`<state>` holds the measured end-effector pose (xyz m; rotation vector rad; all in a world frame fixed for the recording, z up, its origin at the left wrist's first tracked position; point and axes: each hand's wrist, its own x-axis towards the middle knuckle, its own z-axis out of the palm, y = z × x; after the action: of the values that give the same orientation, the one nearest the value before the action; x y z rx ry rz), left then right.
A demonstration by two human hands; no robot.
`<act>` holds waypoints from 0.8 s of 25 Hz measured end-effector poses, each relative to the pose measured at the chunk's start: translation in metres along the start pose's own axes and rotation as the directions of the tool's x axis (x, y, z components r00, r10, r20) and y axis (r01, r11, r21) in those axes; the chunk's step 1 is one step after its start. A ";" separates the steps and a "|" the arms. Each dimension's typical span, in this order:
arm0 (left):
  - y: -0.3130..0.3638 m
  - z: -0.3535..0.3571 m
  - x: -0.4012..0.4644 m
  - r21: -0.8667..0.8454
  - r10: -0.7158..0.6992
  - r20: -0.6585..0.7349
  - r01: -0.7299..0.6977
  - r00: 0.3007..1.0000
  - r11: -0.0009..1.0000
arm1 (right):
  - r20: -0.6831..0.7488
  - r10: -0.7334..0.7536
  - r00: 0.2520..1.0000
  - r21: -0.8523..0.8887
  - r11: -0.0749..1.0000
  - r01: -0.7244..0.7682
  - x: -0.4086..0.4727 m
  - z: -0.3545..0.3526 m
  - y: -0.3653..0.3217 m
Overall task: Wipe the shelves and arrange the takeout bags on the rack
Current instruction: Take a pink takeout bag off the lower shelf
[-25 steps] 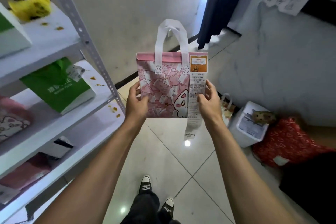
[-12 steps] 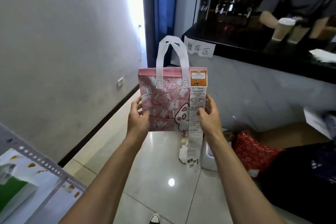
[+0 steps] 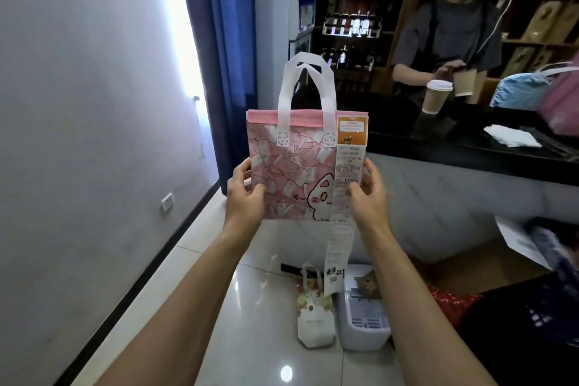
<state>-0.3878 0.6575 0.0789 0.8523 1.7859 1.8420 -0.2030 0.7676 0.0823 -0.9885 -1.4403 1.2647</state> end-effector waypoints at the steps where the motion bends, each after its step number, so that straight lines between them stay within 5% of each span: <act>1: 0.000 0.006 0.015 0.005 0.002 0.014 -0.002 1.000 1.000 | -0.022 -0.005 1.000 -0.004 1.000 0.005 0.012 0.001 -0.002; 20: 0.013 0.153 0.306 -0.016 0.133 0.019 -0.133 0.991 0.991 | -0.060 -0.118 0.991 0.013 0.993 0.119 0.331 0.032 -0.011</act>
<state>-0.5001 0.9768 0.1276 1.0024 1.7387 1.9201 -0.3089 1.0774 0.1388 -0.9083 -1.4192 1.1499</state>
